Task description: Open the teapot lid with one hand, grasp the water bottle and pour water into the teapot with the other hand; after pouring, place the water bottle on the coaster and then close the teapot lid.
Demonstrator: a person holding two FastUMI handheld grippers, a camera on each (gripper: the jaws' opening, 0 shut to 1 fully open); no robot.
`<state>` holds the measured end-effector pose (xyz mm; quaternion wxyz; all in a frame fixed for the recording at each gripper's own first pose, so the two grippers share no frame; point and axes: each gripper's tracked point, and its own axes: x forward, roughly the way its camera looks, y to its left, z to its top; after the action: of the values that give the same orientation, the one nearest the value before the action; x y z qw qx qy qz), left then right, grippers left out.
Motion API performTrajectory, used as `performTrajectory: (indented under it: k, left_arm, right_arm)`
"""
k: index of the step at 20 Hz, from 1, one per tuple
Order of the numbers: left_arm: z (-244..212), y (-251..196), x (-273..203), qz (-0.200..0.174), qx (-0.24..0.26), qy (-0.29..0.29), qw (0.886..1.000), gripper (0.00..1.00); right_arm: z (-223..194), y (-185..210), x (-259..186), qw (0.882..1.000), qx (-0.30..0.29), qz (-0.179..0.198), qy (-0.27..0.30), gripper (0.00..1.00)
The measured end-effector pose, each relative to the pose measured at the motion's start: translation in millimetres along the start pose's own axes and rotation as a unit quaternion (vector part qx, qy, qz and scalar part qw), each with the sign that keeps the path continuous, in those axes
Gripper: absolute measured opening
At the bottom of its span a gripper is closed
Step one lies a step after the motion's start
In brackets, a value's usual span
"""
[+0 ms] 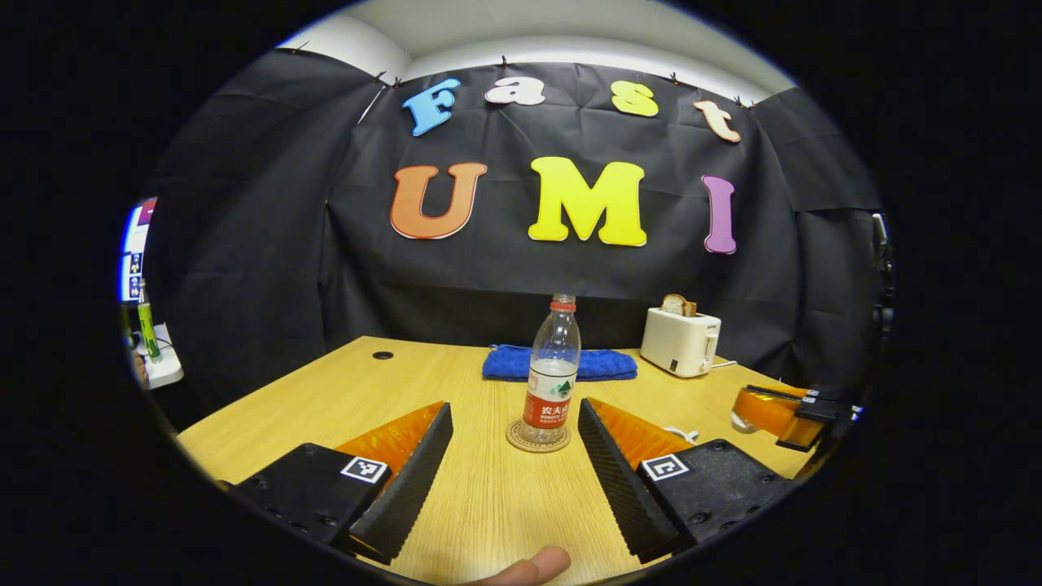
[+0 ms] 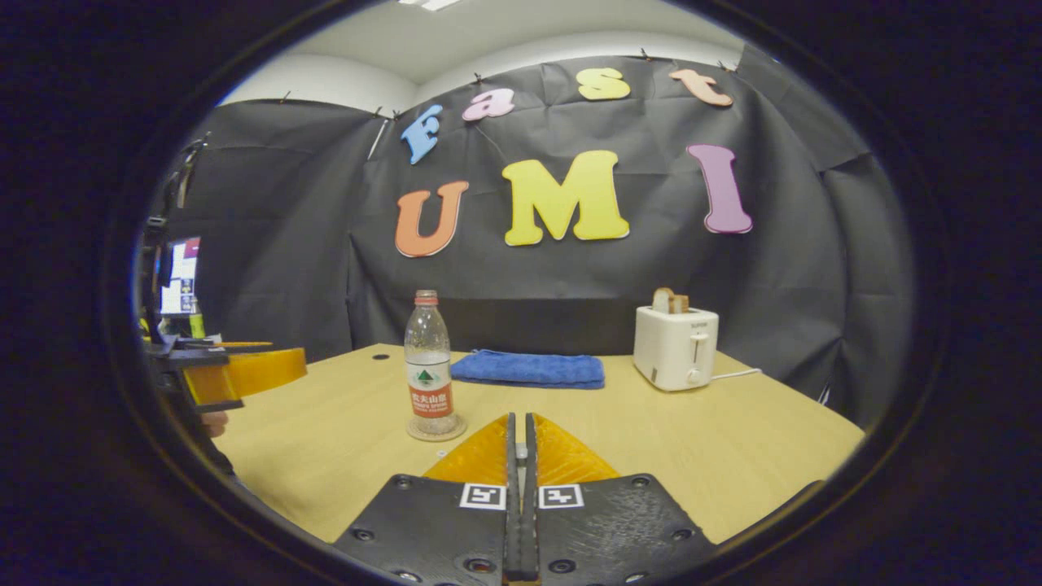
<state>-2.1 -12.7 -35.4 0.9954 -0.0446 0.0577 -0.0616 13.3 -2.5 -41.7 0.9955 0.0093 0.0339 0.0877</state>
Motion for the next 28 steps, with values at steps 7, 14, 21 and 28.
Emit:
performTrajectory:
  k: [7, 14, 21, 28]
  left_arm:
    - [35.7, 17.0, -44.5, -0.001, 0.032, -0.009, 0.999, 0.97]
    - [41.0, 20.0, -50.8, -0.025, 0.013, -0.012, 1.000, 0.97]
    - [29.2, 29.9, -40.2, -0.027, -0.014, 0.010, 1.000, 0.97]
    - [31.3, 28.6, -39.3, -0.040, -0.030, 0.005, 0.999, 0.98]
  right_arm:
    - [-20.6, 11.7, 45.0, 0.998, 0.031, 0.026, 0.039, 0.00]
    - [-25.4, 21.5, 66.5, 0.999, 0.015, -0.001, 0.051, 0.00]
    - [-34.2, 24.0, 68.6, 0.998, 0.021, -0.013, 0.064, 0.03]
    - [-17.9, 19.7, 58.2, 0.998, 0.028, -0.025, 0.045, 0.17]
